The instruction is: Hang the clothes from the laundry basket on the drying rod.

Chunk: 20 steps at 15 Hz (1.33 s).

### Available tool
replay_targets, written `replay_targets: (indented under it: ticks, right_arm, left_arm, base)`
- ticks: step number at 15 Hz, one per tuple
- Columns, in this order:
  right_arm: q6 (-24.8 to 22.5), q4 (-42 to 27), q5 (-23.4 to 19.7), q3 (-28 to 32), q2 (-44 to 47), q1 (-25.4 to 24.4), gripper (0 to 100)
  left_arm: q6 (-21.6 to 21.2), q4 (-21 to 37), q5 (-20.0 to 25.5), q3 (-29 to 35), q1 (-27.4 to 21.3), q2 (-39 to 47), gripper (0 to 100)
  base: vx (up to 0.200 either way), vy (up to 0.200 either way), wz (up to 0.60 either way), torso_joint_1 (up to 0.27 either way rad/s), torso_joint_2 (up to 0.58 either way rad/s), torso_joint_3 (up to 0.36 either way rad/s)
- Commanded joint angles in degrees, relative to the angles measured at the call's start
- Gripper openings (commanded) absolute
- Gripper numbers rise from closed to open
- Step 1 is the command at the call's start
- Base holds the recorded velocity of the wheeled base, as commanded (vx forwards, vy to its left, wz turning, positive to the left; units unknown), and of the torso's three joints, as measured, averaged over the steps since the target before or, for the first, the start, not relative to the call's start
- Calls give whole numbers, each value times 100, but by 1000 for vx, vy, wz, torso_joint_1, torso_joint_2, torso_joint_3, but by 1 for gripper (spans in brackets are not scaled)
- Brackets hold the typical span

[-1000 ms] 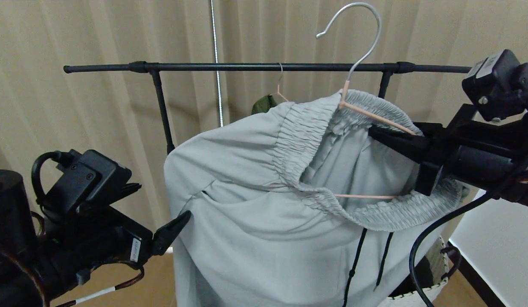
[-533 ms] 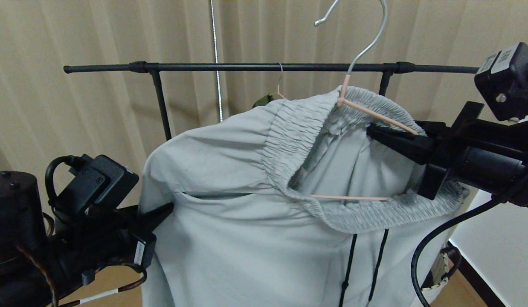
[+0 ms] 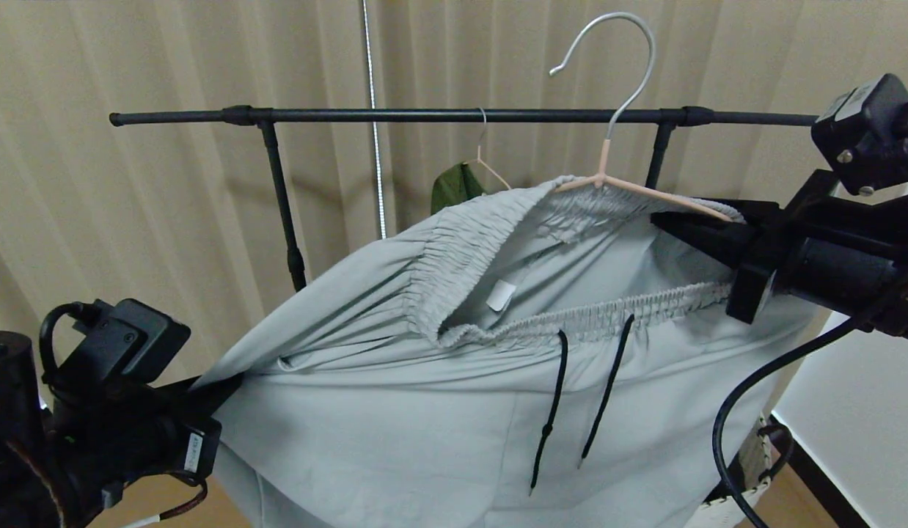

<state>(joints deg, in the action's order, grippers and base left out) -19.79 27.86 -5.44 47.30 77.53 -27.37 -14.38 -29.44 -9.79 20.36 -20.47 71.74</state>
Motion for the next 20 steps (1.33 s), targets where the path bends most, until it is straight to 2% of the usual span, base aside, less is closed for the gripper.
replay_targets:
  ticks: [1, 2, 3, 6, 10, 13, 16, 20]
  right_arm:
    - [1, 9, 16, -1, 16, 12, 0]
    - [1, 9, 16, -19, 16, 12, 0]
    - [1, 1, 16, -28, 16, 12, 0]
    - [-8, -79, 201, -54, 8, 109, 0]
    - [-25, -676, 447, -54, -151, 750, 0]
    - [-34, -1669, 596, 7, -634, 1735, 0]
    - [-228, -2390, 614, 69, -1030, 2482, 0]
    - [-403, -2706, 614, 95, -1241, 3431, 0]
  left_arm:
    - [15, 8, -5, 12, 17, -37, 0]
    - [15, 8, -5, 21, -1, -46, 0]
    - [23, 17, 3, 30, -36, -99, 100]
    - [41, -88, 3, -14, -80, -213, 100]
    - [50, -721, 3, -269, -80, -424, 100]
    - [50, -1064, 12, -471, -80, -468, 100]
    - [6, -1073, 56, -533, -80, -486, 100]
    - [-3, -1073, 56, -524, -89, -486, 100]
  base:
    - [0, 0, 0, 0, 0, 0]
    - [0, 0, 0, 0, 0, 0]
    - [0, 0, 0, 0, 0, 0]
    - [0, 0, 0, 0, 0, 0]
    - [0, 0, 0, 0, 0, 0]
    - [0, 0, 0, 0, 0, 0]
    - [0, 0, 0, 0, 0, 0]
    - [0, 0, 0, 0, 0, 0]
